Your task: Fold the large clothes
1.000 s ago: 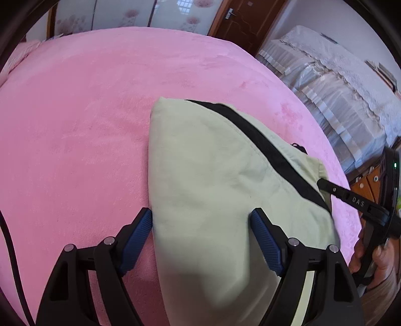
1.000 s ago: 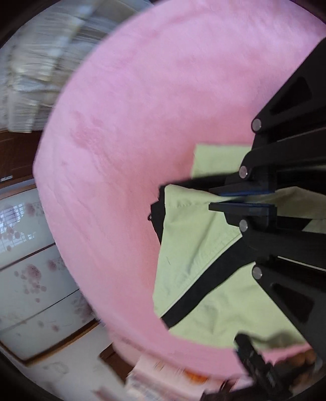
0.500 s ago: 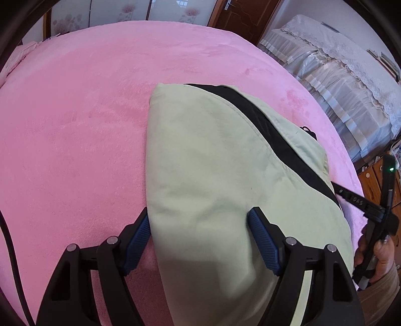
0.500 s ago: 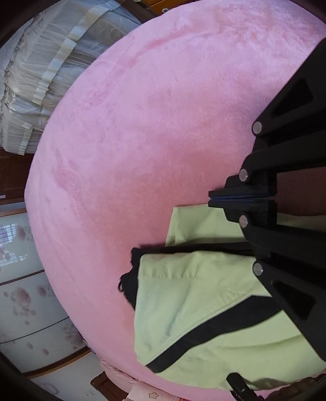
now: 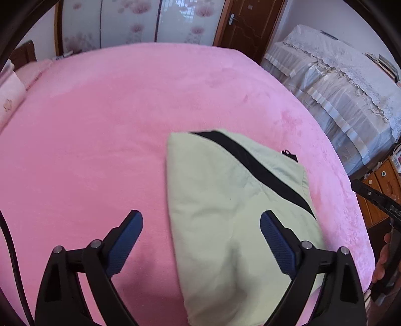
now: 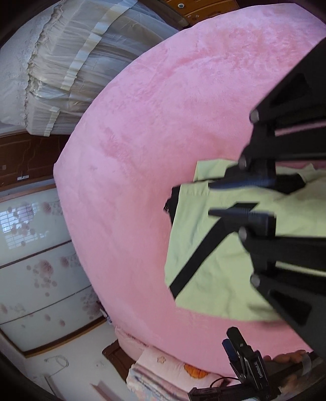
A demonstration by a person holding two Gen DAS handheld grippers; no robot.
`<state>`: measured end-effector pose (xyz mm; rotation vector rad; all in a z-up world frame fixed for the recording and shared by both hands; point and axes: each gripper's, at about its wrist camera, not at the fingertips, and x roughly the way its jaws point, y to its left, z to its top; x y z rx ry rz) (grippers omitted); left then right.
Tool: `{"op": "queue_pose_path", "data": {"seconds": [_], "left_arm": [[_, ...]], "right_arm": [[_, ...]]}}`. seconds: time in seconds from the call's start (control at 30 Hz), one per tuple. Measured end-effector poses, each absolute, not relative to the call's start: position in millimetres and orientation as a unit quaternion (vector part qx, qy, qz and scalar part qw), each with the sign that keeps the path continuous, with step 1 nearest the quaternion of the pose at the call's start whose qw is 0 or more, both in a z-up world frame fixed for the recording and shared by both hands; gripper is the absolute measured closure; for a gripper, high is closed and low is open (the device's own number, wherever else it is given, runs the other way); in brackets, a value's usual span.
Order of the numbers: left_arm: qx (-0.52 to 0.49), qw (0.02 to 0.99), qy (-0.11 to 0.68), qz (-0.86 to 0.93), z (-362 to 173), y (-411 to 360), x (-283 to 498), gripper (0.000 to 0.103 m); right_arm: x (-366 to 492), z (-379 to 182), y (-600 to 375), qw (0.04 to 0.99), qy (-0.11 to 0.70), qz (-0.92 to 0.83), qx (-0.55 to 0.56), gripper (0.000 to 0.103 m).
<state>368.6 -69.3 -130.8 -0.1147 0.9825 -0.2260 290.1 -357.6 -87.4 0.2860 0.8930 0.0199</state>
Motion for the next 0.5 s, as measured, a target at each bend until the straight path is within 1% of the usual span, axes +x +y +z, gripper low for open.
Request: {"op": "queue_pose_path", "data": {"seconds": [0.07, 0.17, 0.3, 0.37, 0.43, 0.5], "left_arm": [[-0.058, 0.877, 0.465, -0.105, -113.5, -64.7, 359.6, 0.009], [-0.078, 0.875, 0.465, -0.108, -92.3, -53.5, 346.7, 0.009], [-0.095, 0.884, 0.448, -0.098, -71.3, -43.6, 331.0, 0.009], [-0.094, 0.89, 0.434, -0.106, -61.9, -42.0, 322.2, 0.009], [-0.096, 0.893, 0.423, -0.116, -53.6, -40.1, 313.1, 0.009], [-0.099, 0.893, 0.422, -0.121, -49.9, -39.4, 307.6, 0.009]], "right_arm": [[279.8, -71.7, -351.3, 0.897, 0.421, 0.021, 0.135, 0.043], [264.6, -50.5, -343.3, 0.899, 0.417, 0.039, 0.131, 0.043], [249.7, -33.5, -337.7, 0.892, 0.423, 0.068, 0.141, 0.036], [241.9, -26.2, -336.5, 0.892, 0.42, 0.078, 0.145, 0.036], [234.4, -21.4, -335.2, 0.894, 0.419, 0.079, 0.138, 0.031], [229.7, -19.8, -333.6, 0.895, 0.422, 0.077, 0.124, 0.013]]}}
